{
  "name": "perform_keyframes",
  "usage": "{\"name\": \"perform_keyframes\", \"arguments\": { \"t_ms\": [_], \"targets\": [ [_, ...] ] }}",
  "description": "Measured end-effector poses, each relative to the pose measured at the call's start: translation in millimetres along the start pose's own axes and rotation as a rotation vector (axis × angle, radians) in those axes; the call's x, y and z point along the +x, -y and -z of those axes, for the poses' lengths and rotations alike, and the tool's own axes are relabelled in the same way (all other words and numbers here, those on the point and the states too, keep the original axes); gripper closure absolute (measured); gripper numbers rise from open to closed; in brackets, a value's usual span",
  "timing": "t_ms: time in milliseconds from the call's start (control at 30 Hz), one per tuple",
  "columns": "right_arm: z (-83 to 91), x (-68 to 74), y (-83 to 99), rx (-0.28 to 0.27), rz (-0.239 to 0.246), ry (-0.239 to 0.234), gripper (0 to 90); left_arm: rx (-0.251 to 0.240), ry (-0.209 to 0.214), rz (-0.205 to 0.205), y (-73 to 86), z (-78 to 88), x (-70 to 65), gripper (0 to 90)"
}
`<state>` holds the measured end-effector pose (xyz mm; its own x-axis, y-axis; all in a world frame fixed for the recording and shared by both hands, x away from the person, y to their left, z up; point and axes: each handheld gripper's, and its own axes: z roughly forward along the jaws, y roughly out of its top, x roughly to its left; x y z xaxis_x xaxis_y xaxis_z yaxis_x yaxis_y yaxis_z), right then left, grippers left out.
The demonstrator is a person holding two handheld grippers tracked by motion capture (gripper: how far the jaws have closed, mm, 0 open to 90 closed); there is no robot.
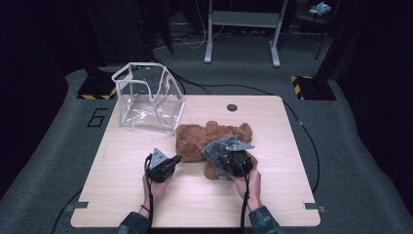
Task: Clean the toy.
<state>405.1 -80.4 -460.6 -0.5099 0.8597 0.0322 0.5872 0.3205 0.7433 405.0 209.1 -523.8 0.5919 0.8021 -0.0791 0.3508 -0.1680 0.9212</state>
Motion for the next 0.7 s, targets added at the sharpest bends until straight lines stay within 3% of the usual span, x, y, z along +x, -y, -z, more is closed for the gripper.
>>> {"name": "perform_keyframes", "arguments": {
  "t_ms": [33,67,100,367,567,700],
  "targets": [
    [0.1,-0.6,-1.2,-0.003,0.015,0.003,74.4,0.001,0.001,-0.001,0.0,0.1,0.1,88.5],
    [-0.3,1.0,-2.4,0.000,-0.002,0.008,74.4,-0.001,0.000,0.001,0.0,-0.1,0.0,88.5],
    [-1.2,0.0,-2.7,0.001,0.018,0.009,74.4,0.000,0.000,0.000,0.0,0.0,0.0,88.5],
    [-4.3,0.5,2.1,0.029,-0.007,0.011,74.3,-0.003,0.006,0.003,0.3,0.6,0.3,88.5],
    [7.0,2.4,-10.0,-0.030,0.025,0.028,74.3,-0.011,0.003,0.005,0.5,0.2,0.4,88.4],
    [-0.7,0.8,-11.6,-0.009,0.024,0.034,74.3,-0.005,0.005,0.004,0.4,0.3,0.1,88.5]
  ]
}}
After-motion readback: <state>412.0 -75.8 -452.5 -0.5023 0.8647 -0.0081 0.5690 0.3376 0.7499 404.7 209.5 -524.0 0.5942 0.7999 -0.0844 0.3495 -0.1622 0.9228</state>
